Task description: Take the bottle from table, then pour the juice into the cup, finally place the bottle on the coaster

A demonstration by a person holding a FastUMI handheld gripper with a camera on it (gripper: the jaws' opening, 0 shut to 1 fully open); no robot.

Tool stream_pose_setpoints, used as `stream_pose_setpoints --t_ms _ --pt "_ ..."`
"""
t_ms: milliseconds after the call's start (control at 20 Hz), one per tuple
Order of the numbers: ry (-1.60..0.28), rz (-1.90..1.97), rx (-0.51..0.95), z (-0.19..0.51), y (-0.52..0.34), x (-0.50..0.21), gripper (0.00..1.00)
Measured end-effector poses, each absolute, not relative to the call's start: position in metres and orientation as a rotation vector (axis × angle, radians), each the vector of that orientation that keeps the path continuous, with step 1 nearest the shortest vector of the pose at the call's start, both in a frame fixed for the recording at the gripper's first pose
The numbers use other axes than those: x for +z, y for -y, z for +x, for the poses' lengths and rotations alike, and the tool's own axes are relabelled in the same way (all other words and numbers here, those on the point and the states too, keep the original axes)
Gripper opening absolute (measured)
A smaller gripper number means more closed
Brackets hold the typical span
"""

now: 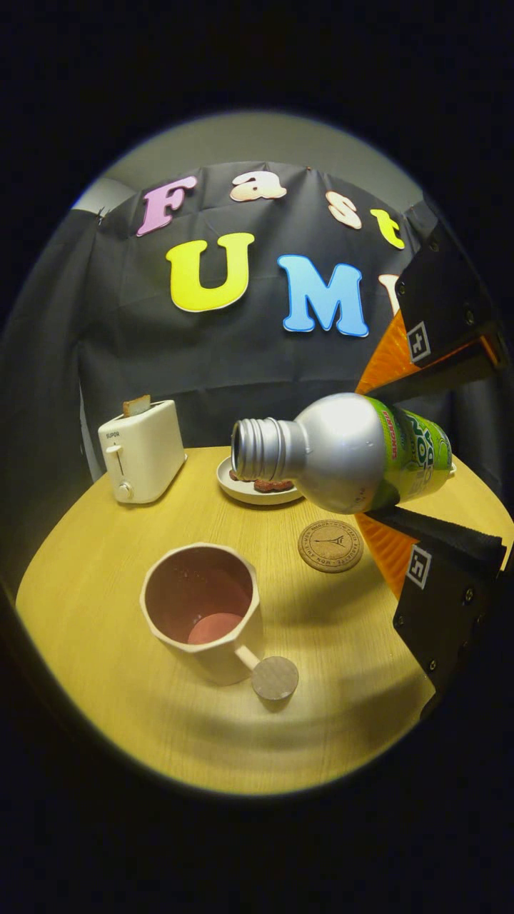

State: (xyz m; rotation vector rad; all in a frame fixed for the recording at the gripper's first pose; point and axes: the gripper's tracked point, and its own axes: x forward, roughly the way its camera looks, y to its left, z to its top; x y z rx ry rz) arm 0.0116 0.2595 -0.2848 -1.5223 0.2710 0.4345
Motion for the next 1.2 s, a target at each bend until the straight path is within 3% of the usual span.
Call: stream_pose_setpoints --t_ms 1200 --pt "-0.128 -1.857 0.531 0.022 -0.283 -0.283 0.78"
